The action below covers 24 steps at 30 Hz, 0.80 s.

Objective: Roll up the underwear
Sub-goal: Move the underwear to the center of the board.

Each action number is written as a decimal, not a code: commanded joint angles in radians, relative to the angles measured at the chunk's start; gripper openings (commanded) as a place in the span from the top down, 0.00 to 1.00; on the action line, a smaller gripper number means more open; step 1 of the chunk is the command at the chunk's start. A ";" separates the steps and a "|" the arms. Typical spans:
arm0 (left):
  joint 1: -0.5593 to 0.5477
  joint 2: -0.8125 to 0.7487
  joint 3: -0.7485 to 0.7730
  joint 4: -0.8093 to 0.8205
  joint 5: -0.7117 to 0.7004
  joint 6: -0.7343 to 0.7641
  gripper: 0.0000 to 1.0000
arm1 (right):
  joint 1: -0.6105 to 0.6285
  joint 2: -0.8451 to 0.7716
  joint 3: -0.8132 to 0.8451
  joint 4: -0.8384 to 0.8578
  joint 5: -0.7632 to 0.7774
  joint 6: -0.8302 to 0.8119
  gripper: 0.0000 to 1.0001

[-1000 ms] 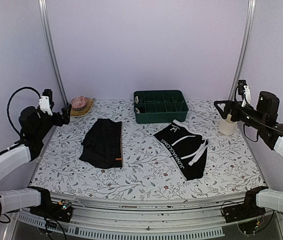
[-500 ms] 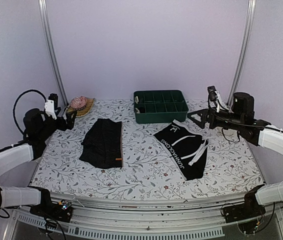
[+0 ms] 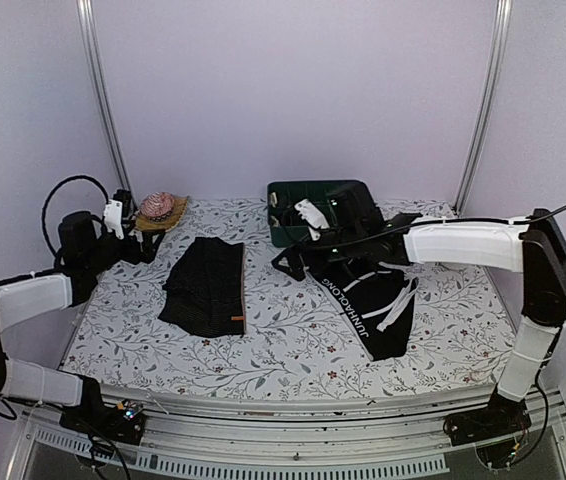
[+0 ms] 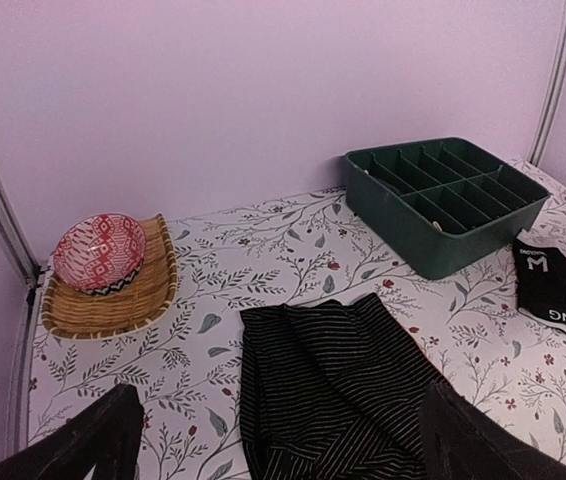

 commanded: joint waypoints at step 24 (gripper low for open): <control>-0.001 0.173 0.171 -0.168 -0.138 0.104 0.01 | 0.150 0.803 0.845 -0.309 0.314 -0.144 0.01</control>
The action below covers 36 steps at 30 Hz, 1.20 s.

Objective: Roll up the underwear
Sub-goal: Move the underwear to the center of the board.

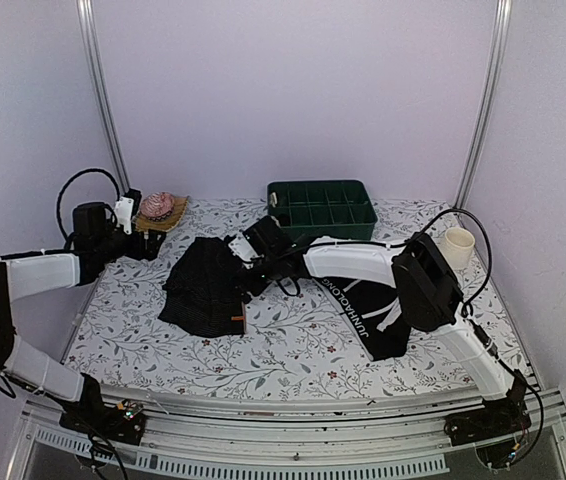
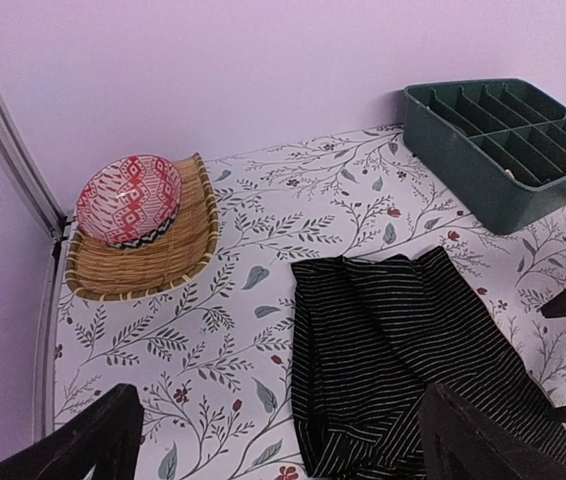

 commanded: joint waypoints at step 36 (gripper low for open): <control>-0.030 -0.089 0.014 -0.094 0.141 0.249 0.01 | 0.192 -0.438 -0.667 -0.102 0.191 0.152 0.01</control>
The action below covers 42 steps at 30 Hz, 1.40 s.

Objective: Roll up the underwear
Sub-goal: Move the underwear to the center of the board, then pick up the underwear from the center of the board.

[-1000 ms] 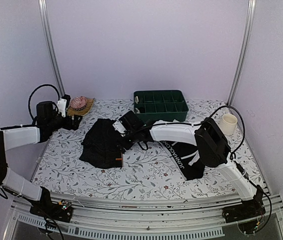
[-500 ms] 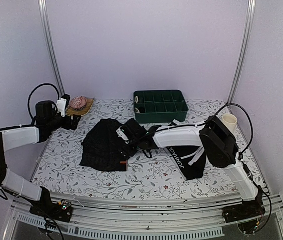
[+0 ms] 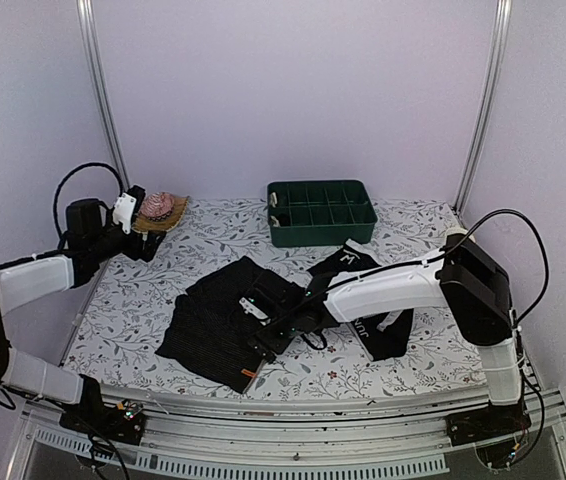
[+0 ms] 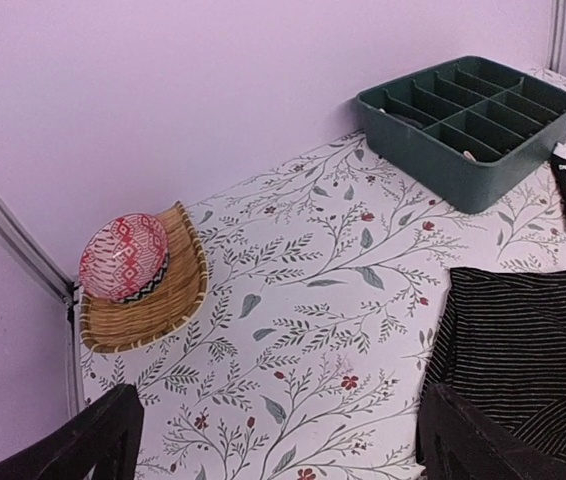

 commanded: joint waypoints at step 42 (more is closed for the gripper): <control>-0.313 1.147 1.350 -1.009 0.240 0.476 0.27 | -0.383 -0.101 -0.296 0.401 -0.496 0.230 0.19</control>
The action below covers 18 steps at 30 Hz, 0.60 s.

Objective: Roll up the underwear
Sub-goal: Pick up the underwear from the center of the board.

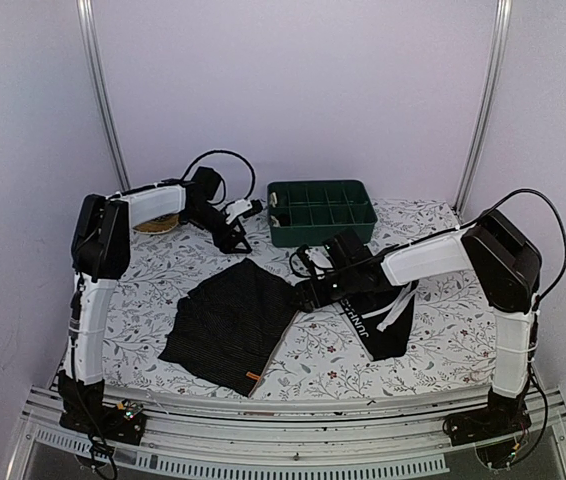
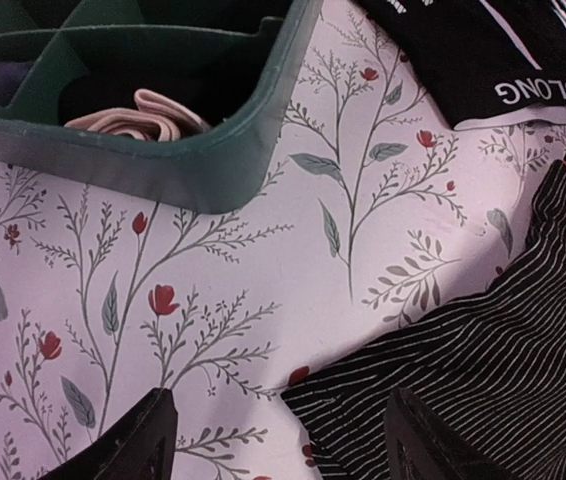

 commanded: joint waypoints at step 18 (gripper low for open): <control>-0.014 0.173 0.165 -0.317 0.059 0.161 0.53 | -0.010 0.054 0.037 0.026 -0.026 -0.006 0.20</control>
